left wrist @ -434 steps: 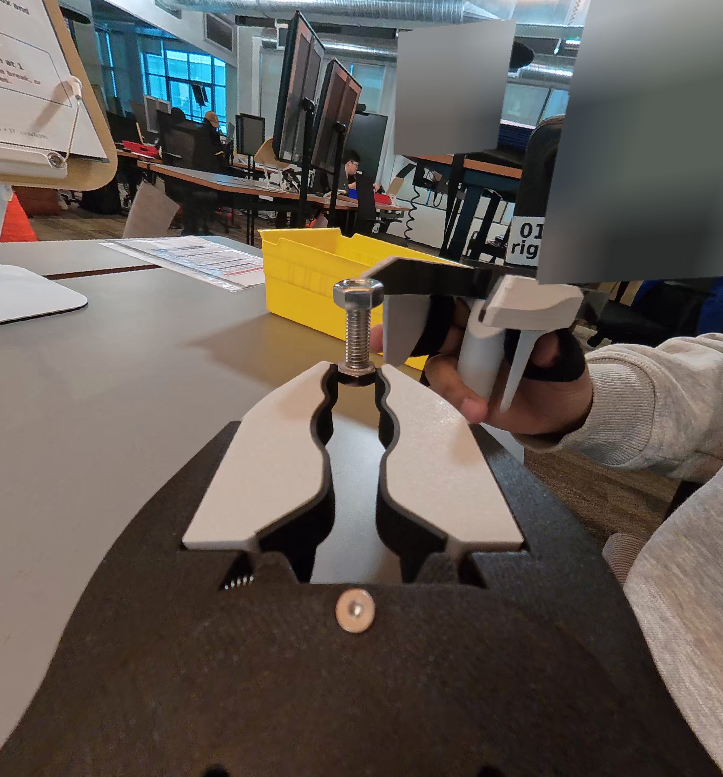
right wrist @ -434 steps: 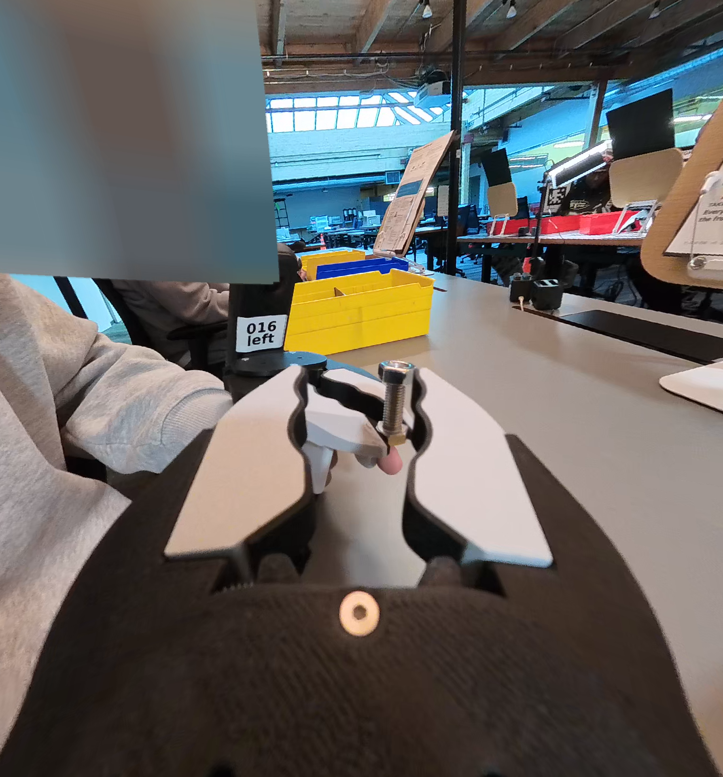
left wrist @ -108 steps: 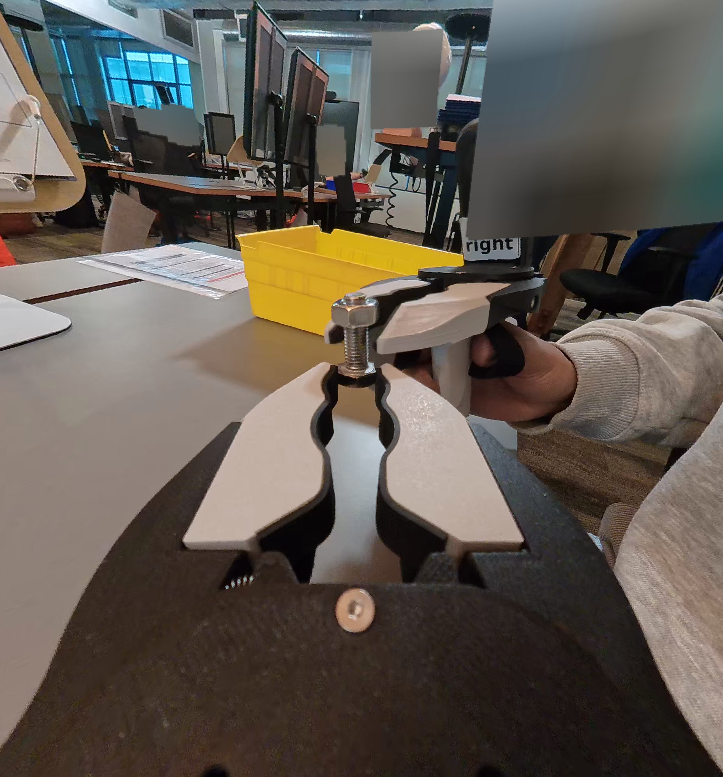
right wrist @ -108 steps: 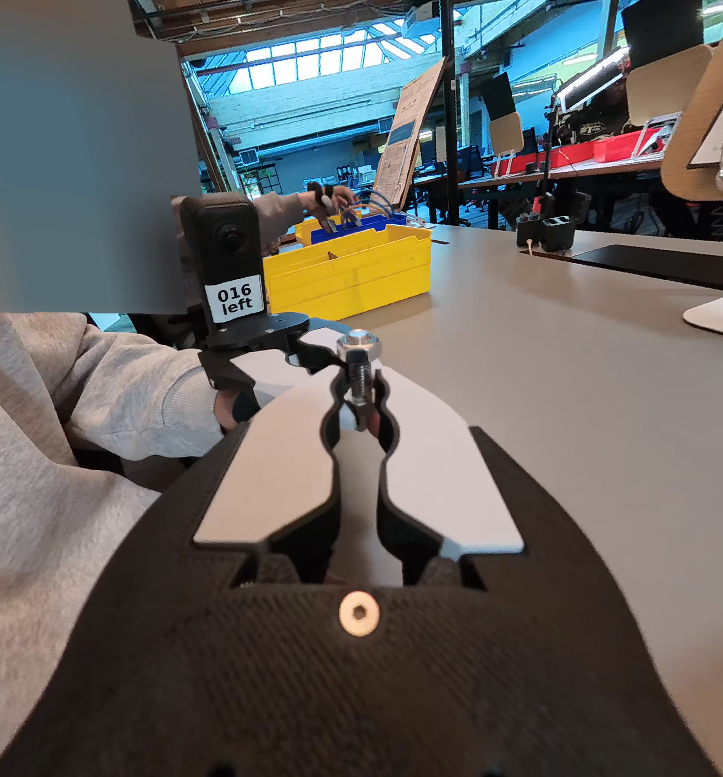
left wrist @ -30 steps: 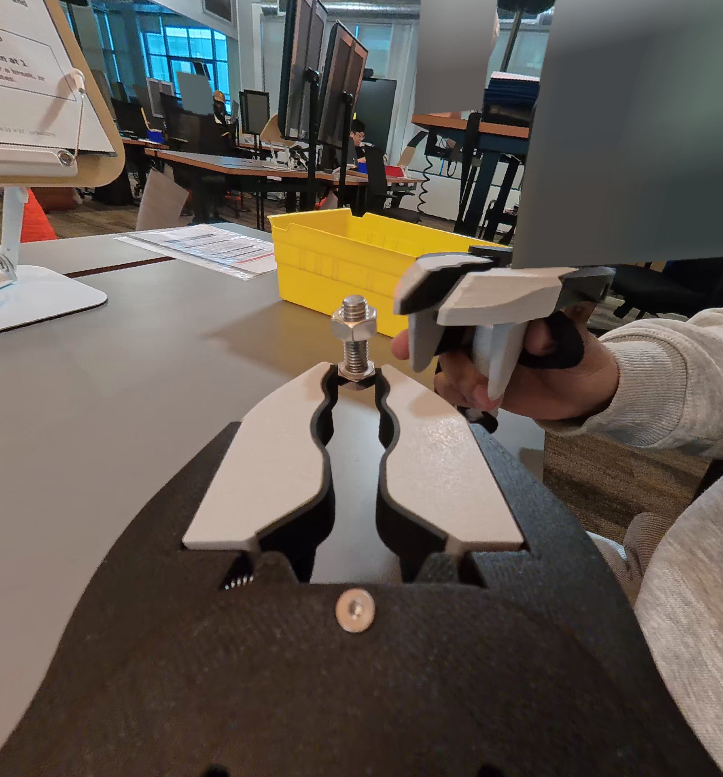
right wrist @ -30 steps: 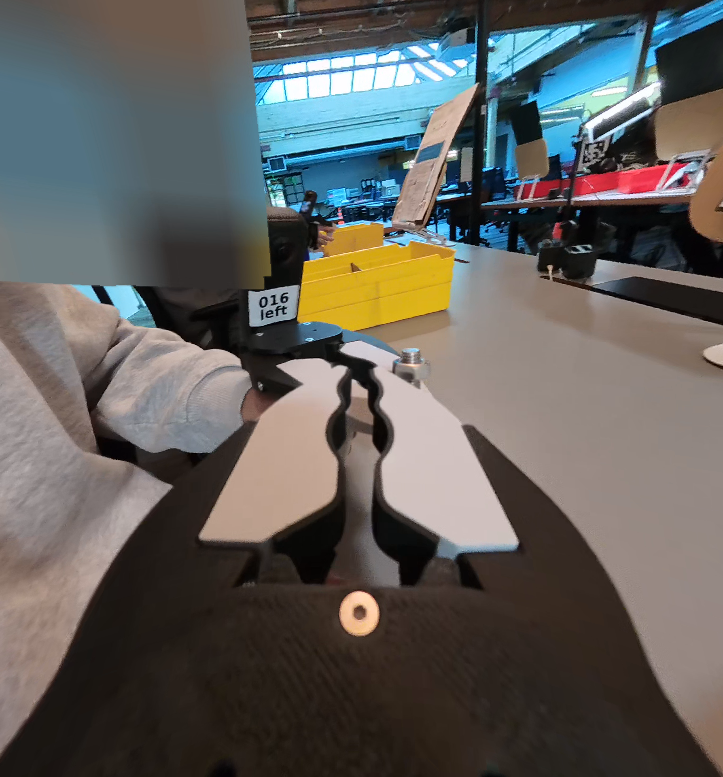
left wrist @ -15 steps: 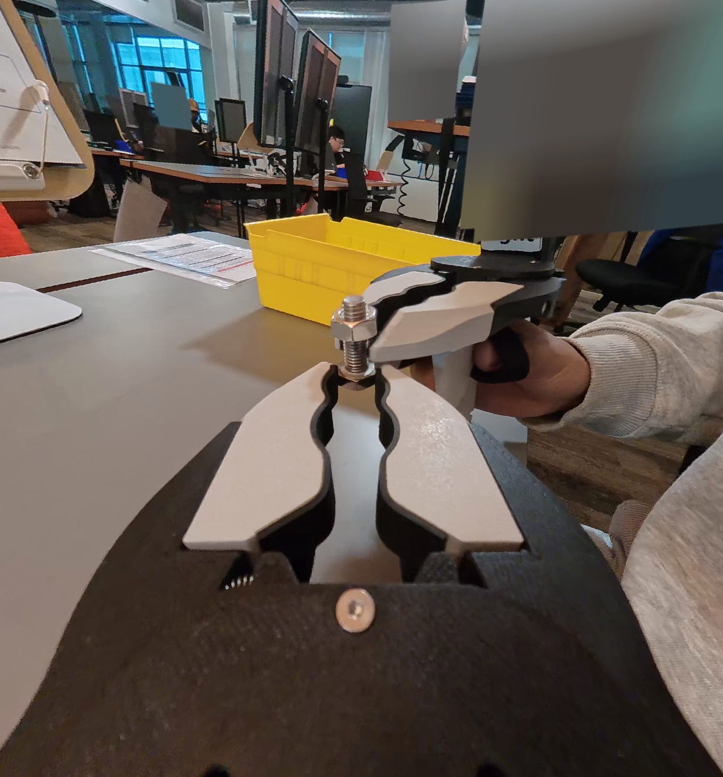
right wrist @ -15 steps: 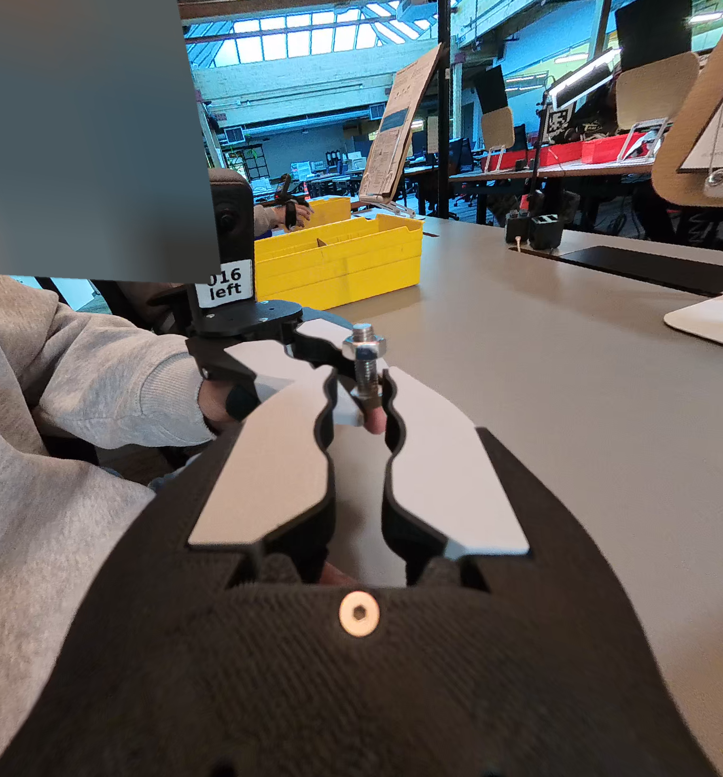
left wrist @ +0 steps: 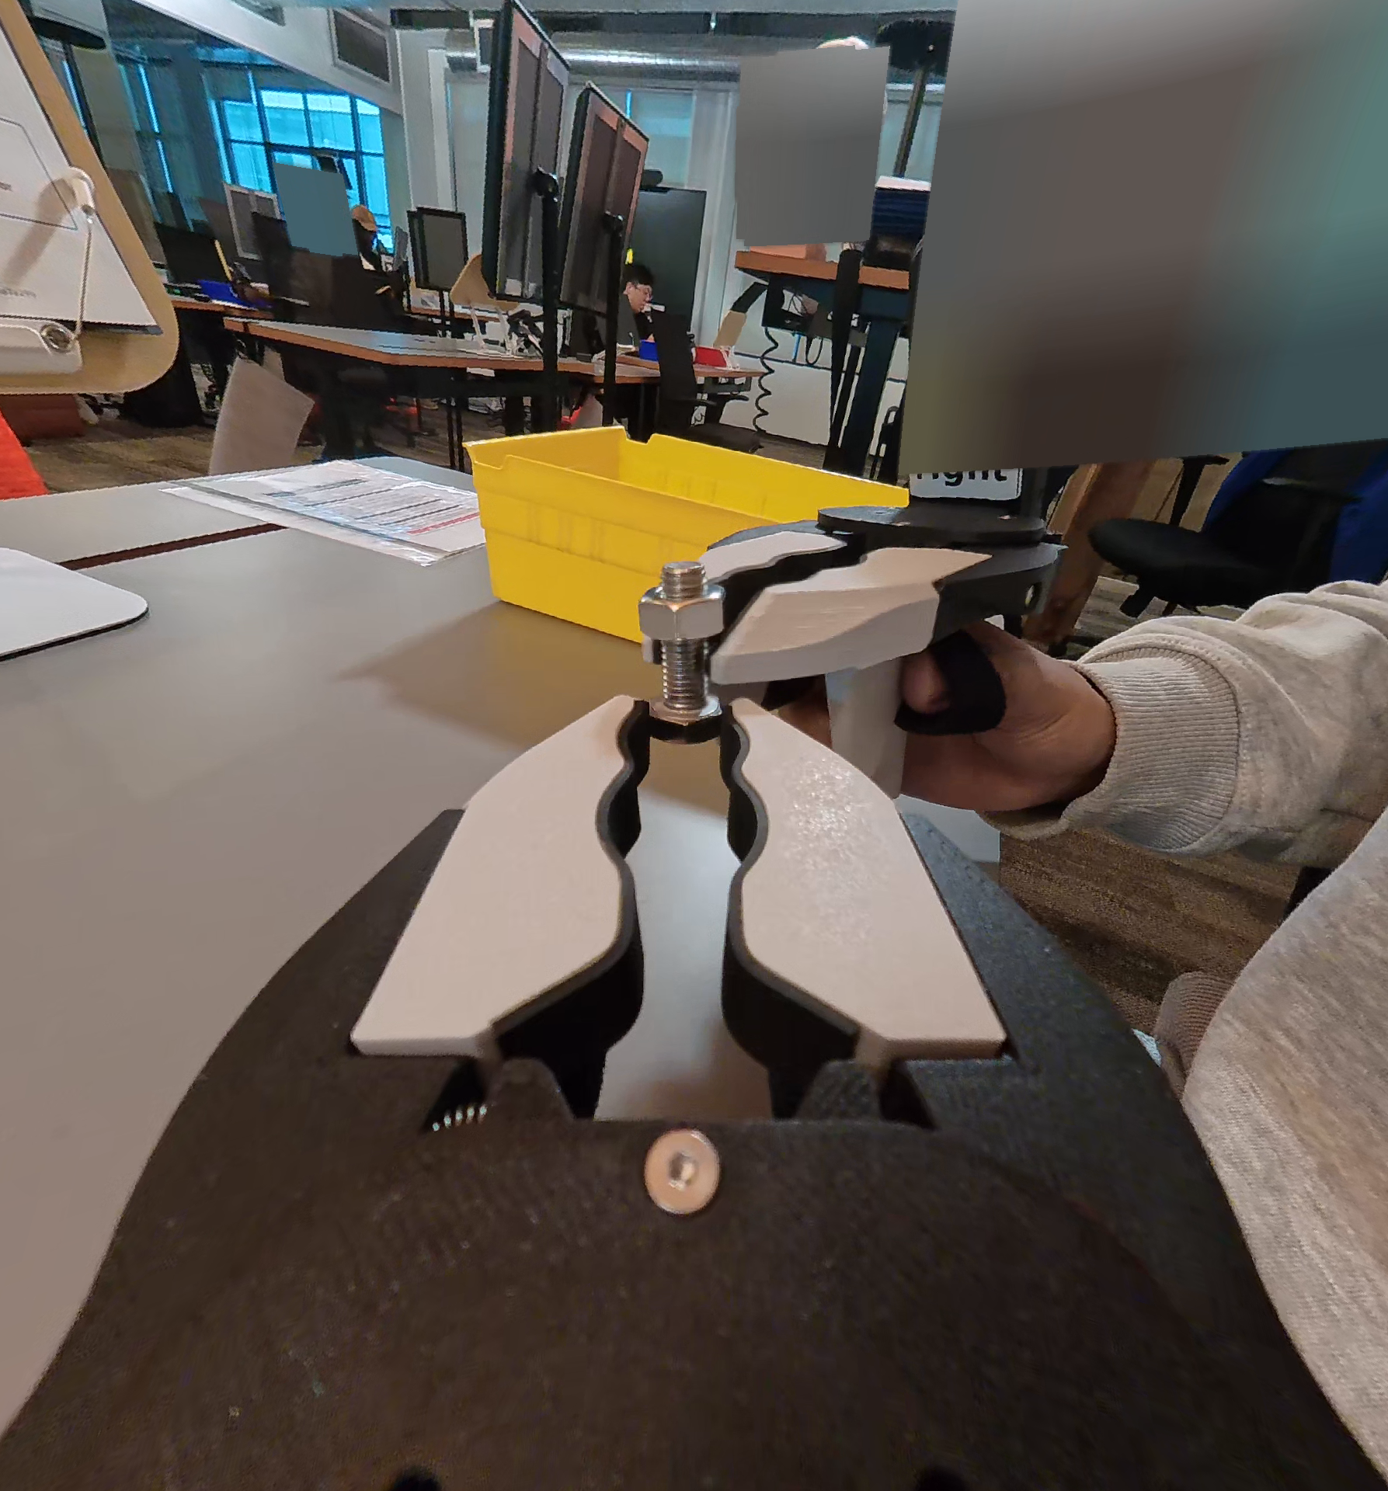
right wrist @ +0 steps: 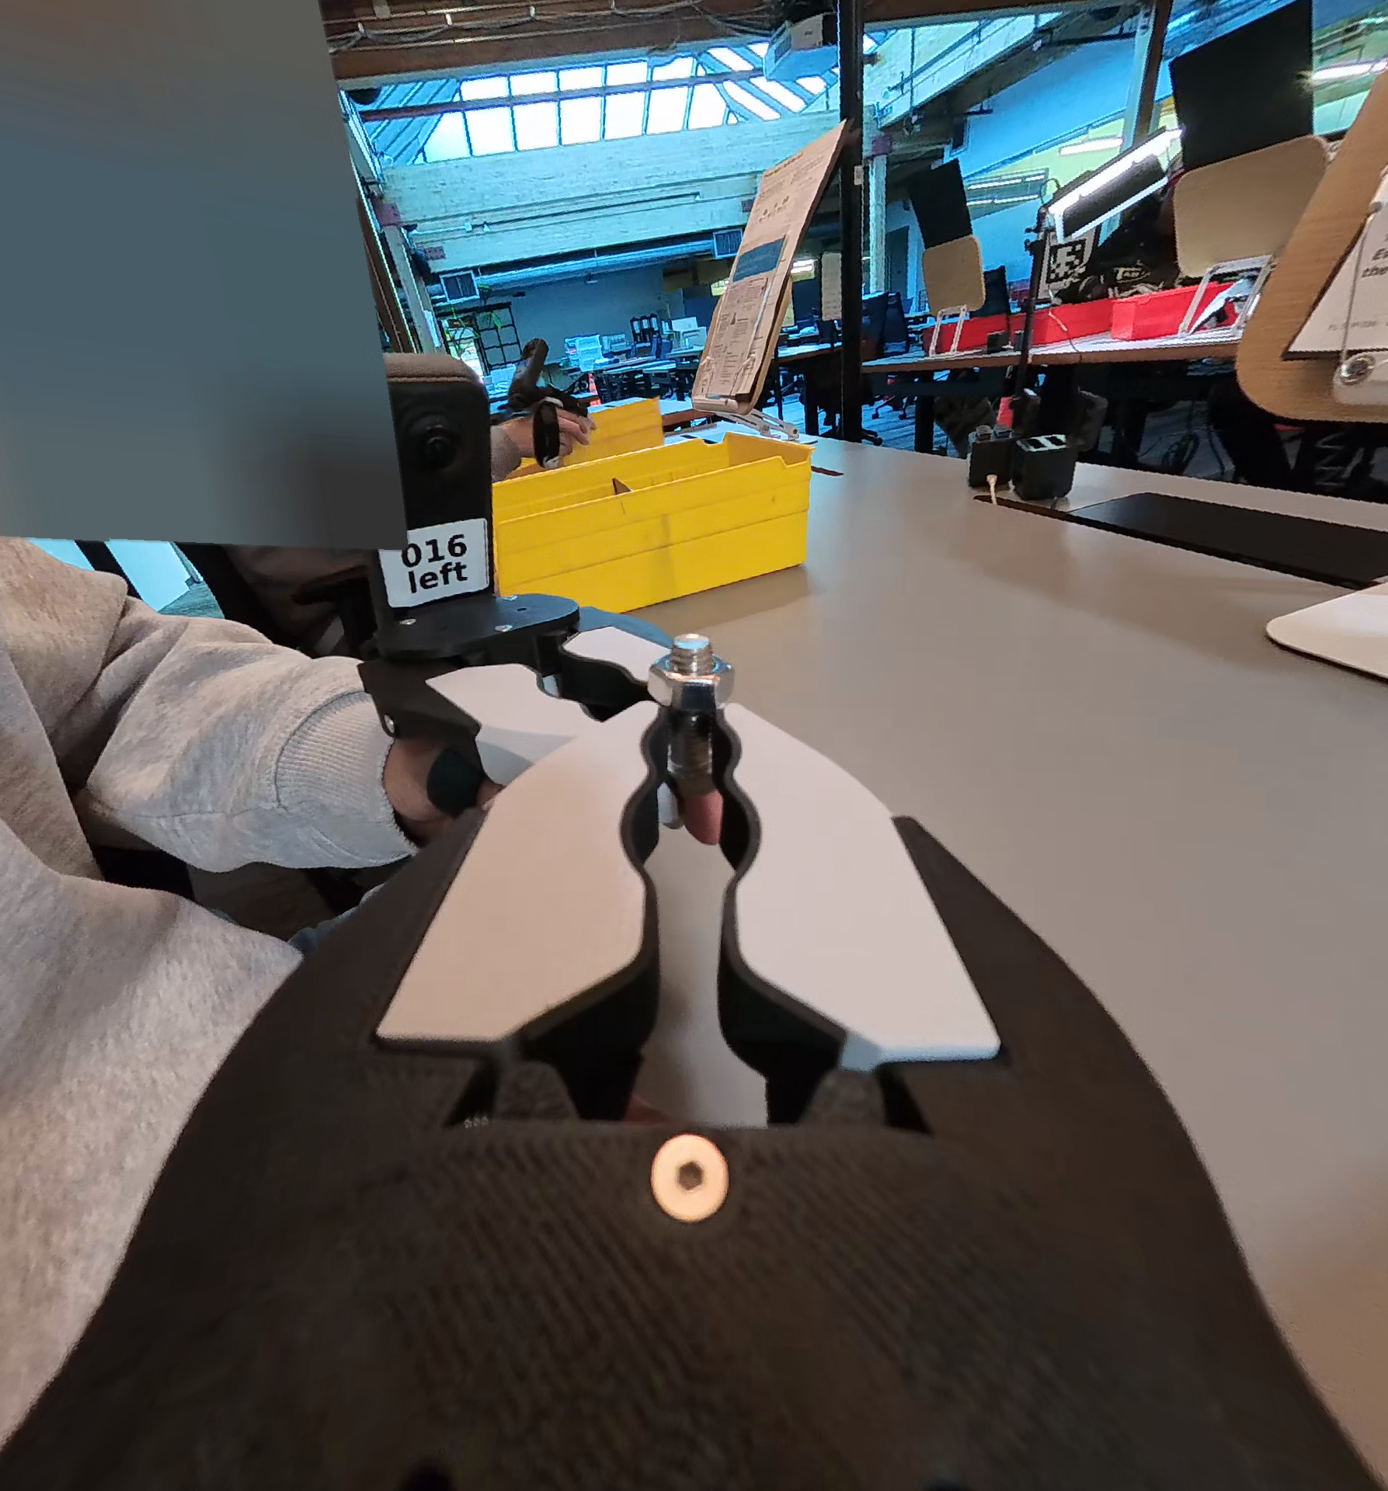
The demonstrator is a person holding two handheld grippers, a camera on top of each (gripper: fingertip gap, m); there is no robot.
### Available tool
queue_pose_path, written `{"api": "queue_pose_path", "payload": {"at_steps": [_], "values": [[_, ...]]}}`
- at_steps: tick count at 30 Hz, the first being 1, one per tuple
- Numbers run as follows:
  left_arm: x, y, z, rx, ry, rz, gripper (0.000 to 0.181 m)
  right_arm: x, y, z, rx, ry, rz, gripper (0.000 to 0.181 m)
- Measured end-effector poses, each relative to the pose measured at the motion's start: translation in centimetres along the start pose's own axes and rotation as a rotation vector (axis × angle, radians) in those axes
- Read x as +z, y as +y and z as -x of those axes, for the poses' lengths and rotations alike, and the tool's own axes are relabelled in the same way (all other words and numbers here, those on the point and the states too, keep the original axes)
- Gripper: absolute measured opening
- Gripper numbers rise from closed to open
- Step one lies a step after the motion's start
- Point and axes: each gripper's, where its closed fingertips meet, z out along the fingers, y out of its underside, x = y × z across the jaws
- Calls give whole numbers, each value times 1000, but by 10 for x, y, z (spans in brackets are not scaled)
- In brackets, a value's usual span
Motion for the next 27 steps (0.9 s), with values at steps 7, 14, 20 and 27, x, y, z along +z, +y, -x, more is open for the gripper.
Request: {"api": "queue_pose_path", "payload": {"at_steps": [7,14,20,27], "values": [[-1,0,7,-30,-23,-2,17,-3,-8,-7,57,16,-57,32],[-1,1,8,-30,-31,4,17,-3,-11,-3,98,-31,-93,34],[-1,1,8,-16,-34,8,17,-3,-11,3,59,-49,-81,28],[0,2,7,-9,-31,11,17,-8,-11,3,148,-96,-74,2]]}}
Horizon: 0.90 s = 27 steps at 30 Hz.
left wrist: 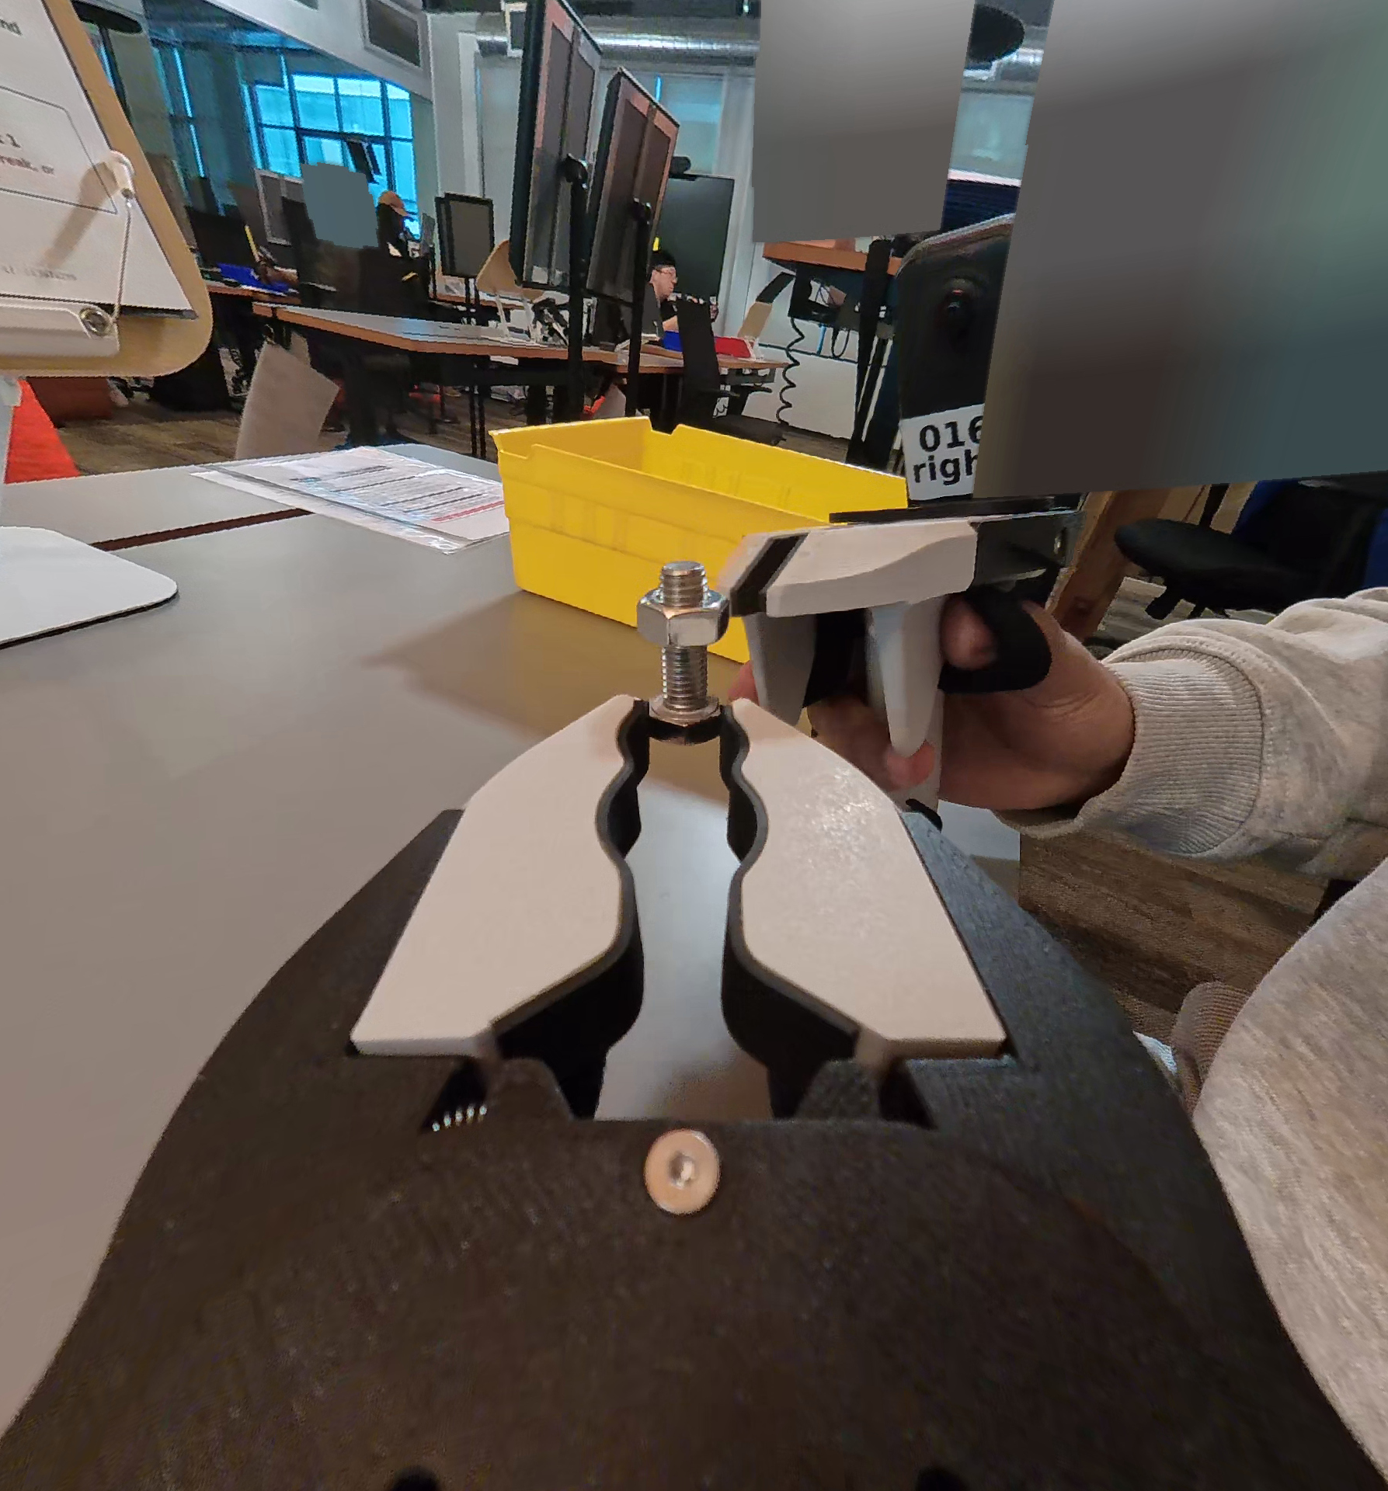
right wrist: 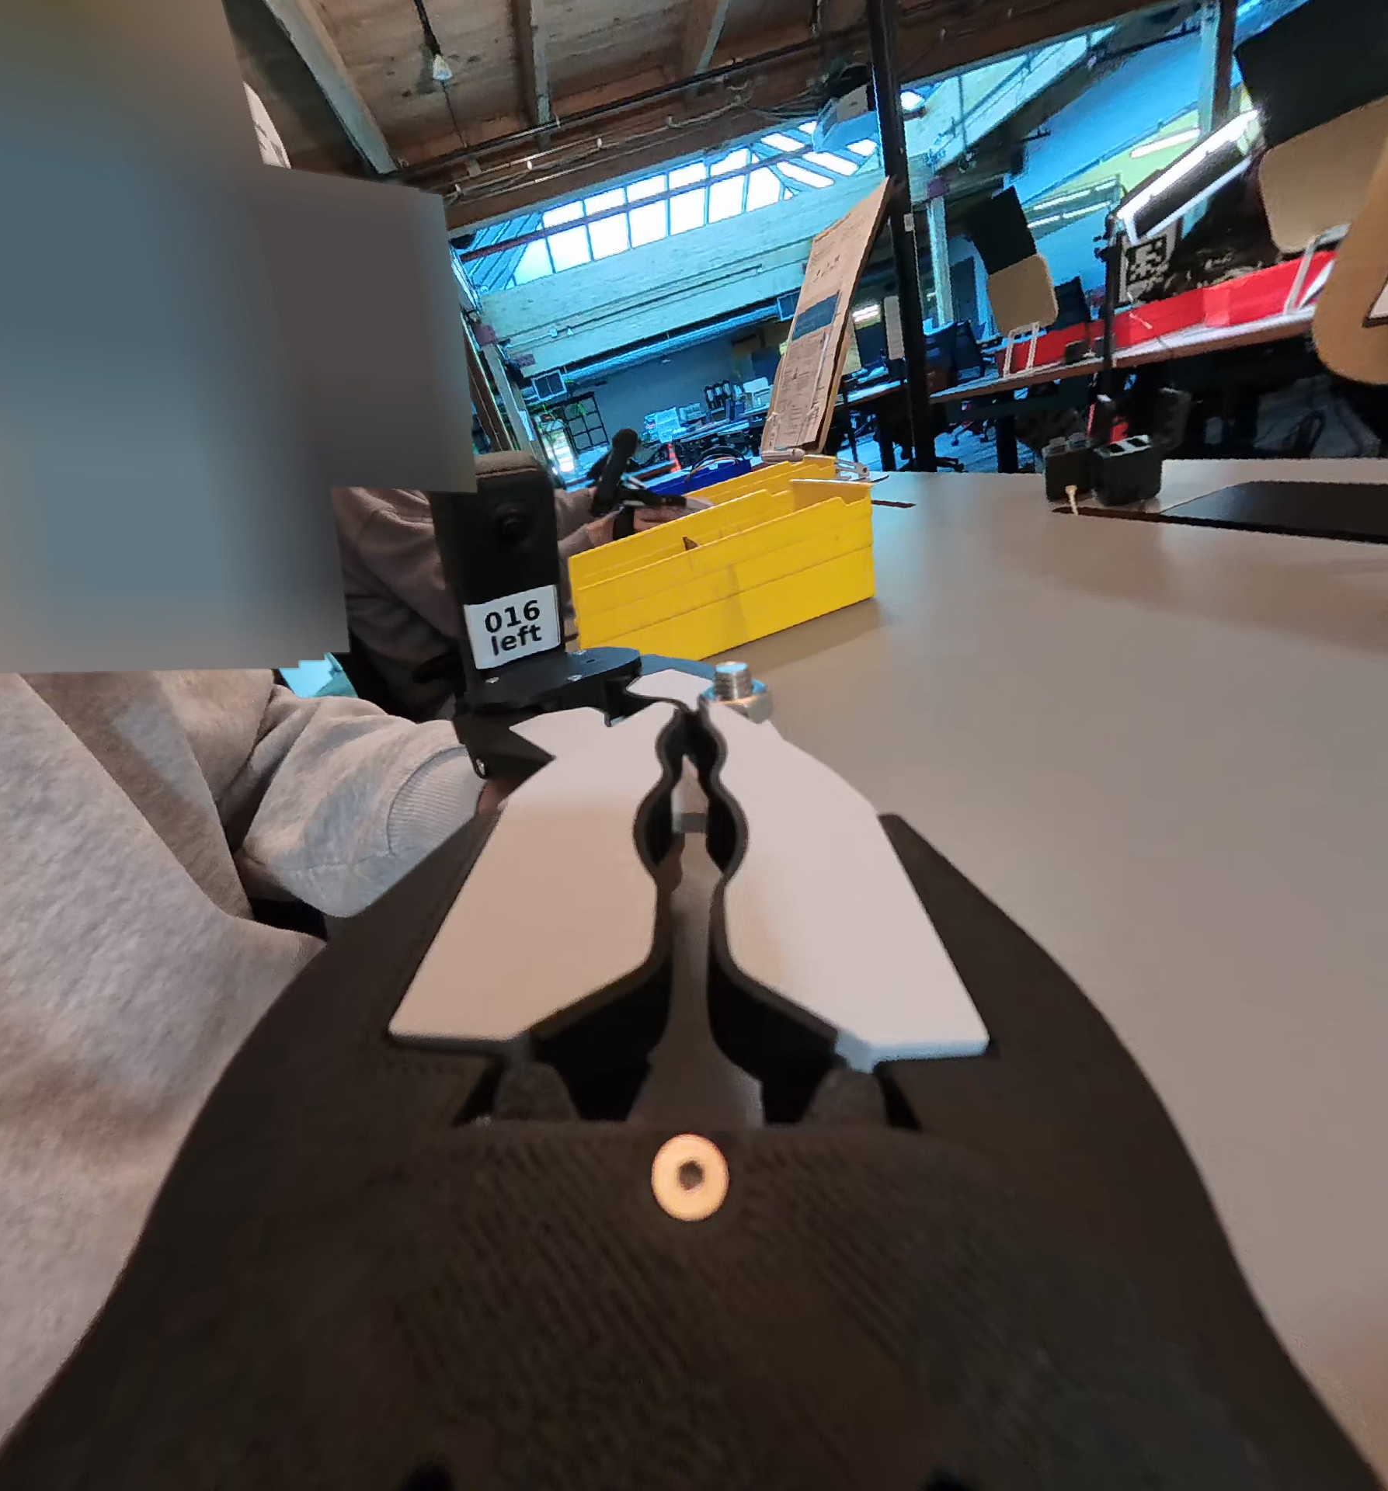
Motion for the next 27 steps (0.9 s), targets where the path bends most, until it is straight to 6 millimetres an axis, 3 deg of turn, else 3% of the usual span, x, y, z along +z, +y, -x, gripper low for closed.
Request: {"api": "queue_pose_path", "payload": {"at_steps": [8,19,21,24,27], "values": [[0,-1,0,-6,4,-4,16,3,11,-10,12,48,49,8],[1,-3,-10,-8,44,-23,17,6,15,-6,-58,51,87,10],[0,-9,-10,-10,31,-53,37,5,12,-5,-80,57,91,10],[1,-12,-10,-23,26,-54,55,-1,-12,-3,-97,96,52,9],[2,-6,-18,-26,54,-30,52,-26,-60,-12,-144,200,42,10]]}}
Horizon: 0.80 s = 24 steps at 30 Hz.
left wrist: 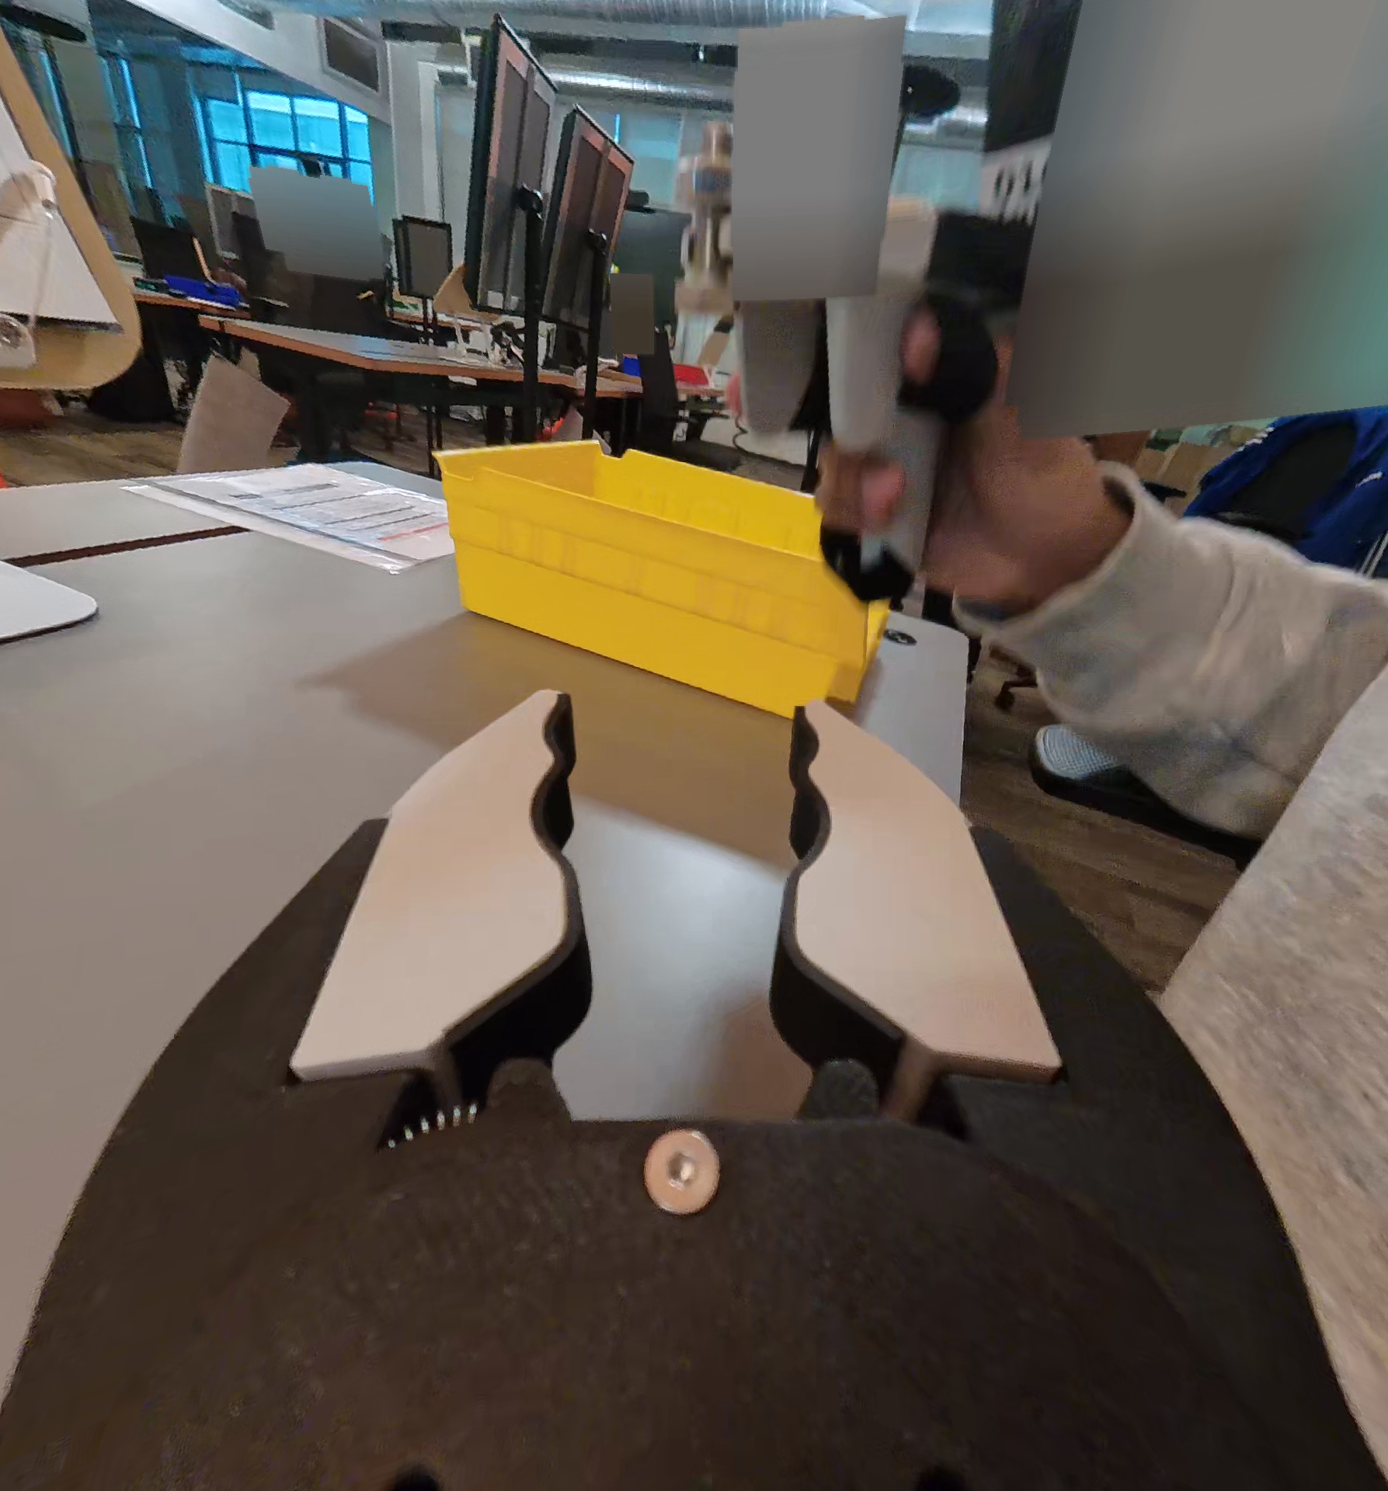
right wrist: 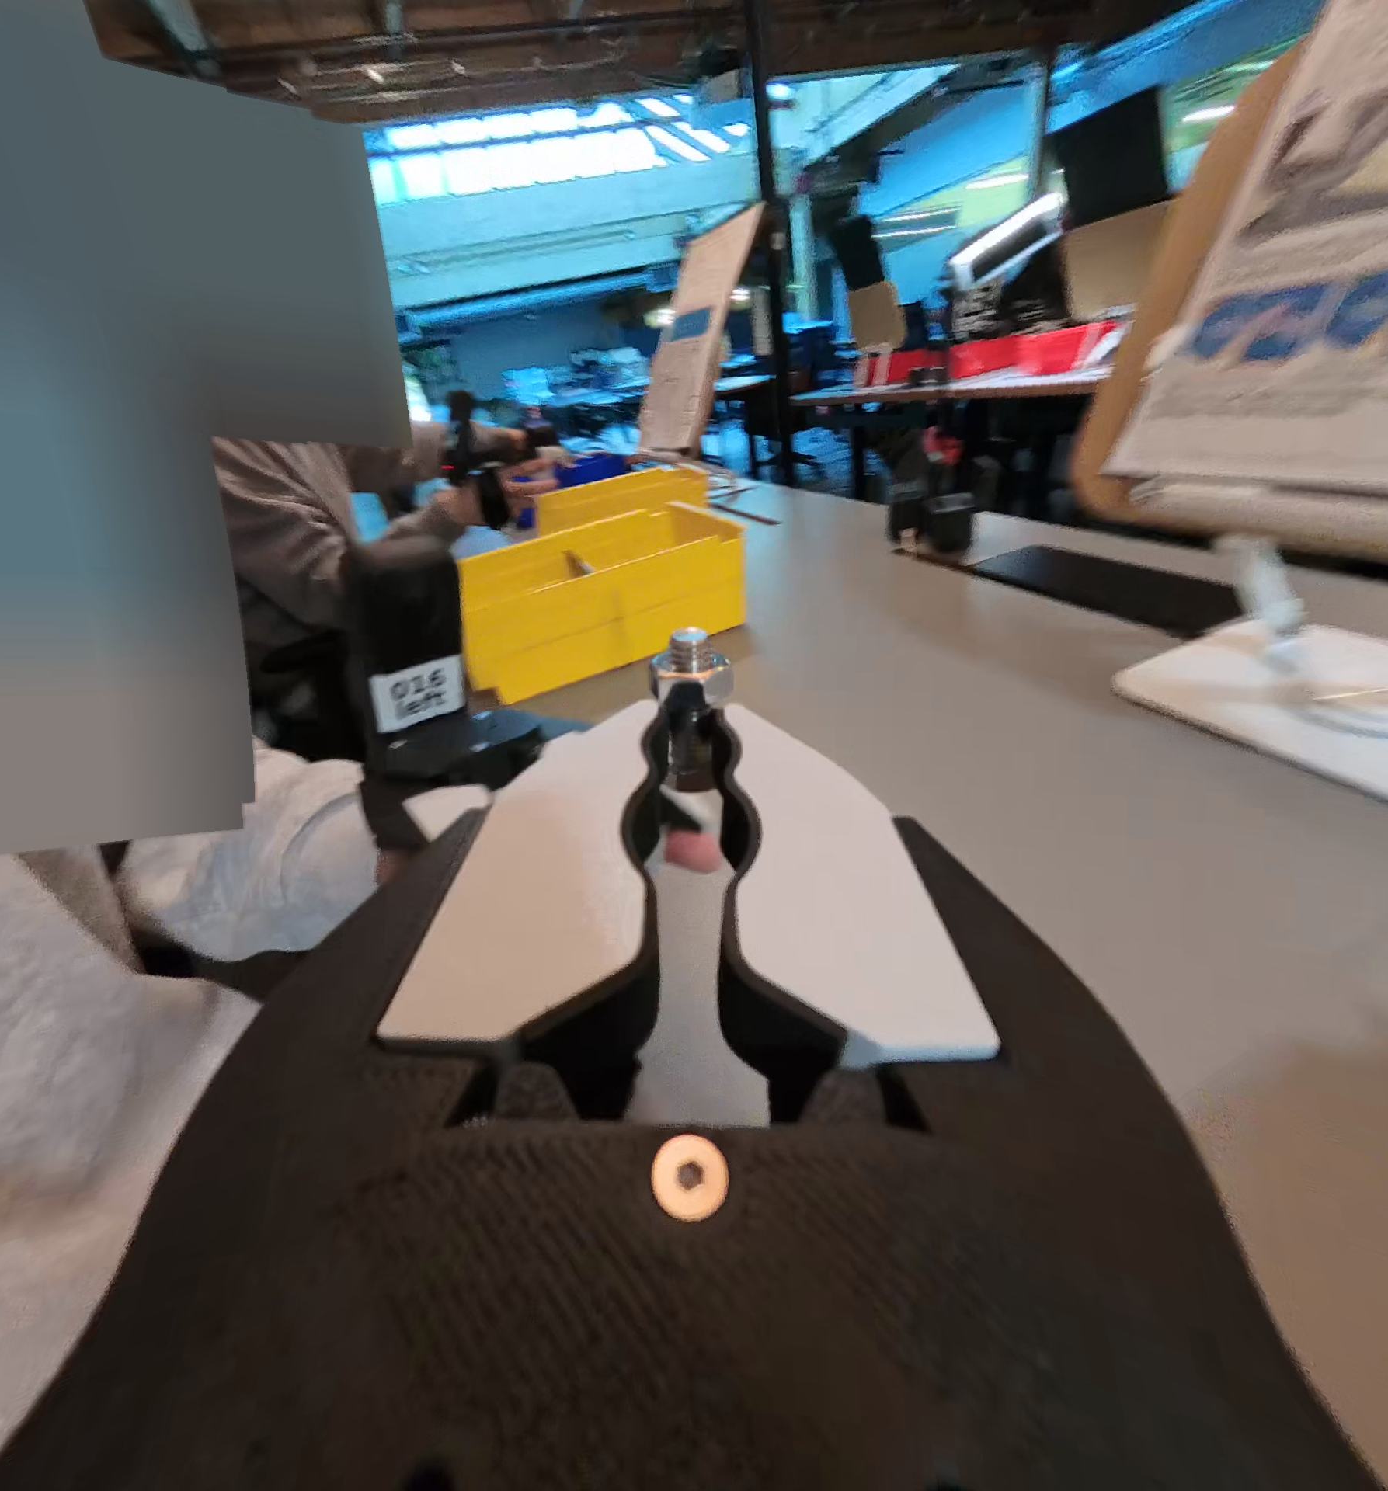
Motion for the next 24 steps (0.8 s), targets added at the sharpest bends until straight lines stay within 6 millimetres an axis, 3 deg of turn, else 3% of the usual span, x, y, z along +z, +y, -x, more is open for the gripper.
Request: {"api": "queue_pose_path", "payload": {"at_steps": [3,5,7,9,11,14,17,24], "values": [[3,5,-3,14,6,24,48,-47,-36,-46,-113,232,93,10],[4,7,-4,24,6,34,45,-88,-42,-85,-107,412,207,9],[5,8,-4,33,1,38,43,-132,-25,-125,-12,580,365,10],[5,10,-3,33,-3,45,41,-174,16,-159,136,711,553,10],[6,12,-3,25,0,54,39,-206,62,-179,319,782,704,10],[6,13,-4,23,5,62,37,-225,113,-182,534,774,834,10],[7,14,-4,27,8,65,37,-239,142,-182,568,812,974,10],[6,14,-4,29,9,69,36,-247,154,-184,603,834,1016,10]]}}
